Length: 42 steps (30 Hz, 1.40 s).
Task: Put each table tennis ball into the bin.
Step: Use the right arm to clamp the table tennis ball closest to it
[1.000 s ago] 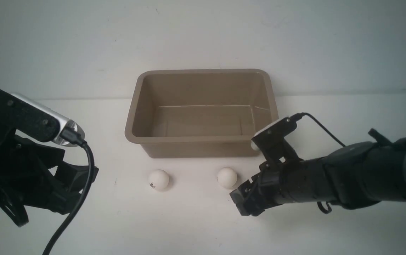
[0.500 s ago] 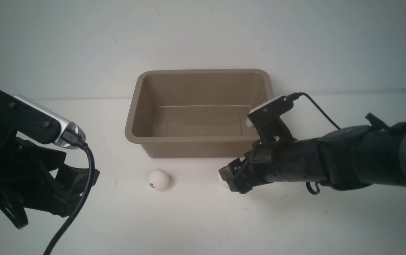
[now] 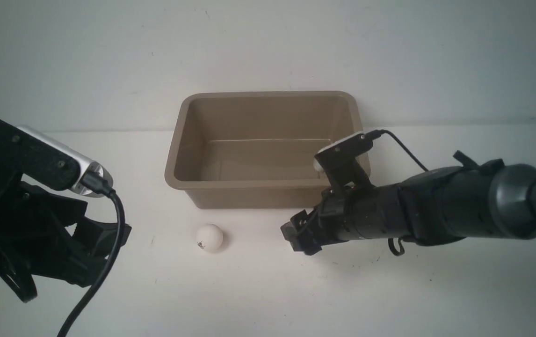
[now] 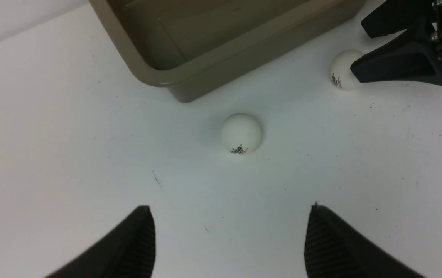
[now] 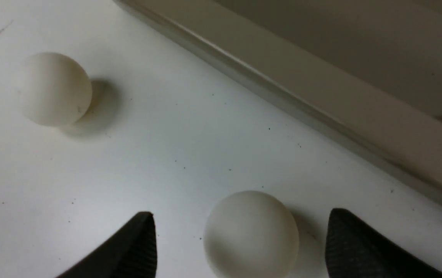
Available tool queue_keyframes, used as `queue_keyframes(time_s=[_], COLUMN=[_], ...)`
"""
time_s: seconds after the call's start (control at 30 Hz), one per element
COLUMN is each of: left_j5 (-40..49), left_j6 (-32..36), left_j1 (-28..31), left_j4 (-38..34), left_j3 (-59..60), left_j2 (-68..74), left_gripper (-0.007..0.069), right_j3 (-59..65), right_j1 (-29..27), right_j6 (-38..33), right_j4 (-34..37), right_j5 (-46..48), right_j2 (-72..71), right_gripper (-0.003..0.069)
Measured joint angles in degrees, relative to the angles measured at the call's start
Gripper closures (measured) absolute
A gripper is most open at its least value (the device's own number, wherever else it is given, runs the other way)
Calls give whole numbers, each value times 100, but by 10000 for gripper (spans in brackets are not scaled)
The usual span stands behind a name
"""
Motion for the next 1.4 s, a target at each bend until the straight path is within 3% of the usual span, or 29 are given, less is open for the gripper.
queue_keyframes(time_s=[0.67,0.8,0.87,0.93,1.1,1.4], left_j5=[6,6,6,6,1,1], left_j6=[0,0,0,0,0,0], left_j1=[0,0,0,0,0,0], left_j4=[0,0,0,0,0,0], left_j3=[0,0,0,0,0,0], left_j2=[0,0,0,0,0,0], left_gripper=[156,156,156,156,156,156], right_j3=[-331,-331,-331,-331,-342,-337], right_j1=[0,0,0,0,0,0], right_j6=[-46,-41,22,86,558,2376], right_j4=[165,165,165,106,-449,-2936], right_j5=[184,184,186,193,288,893], right_j2=[579,579,579,579,574,71], right_gripper=[143,225,307,309,307,307])
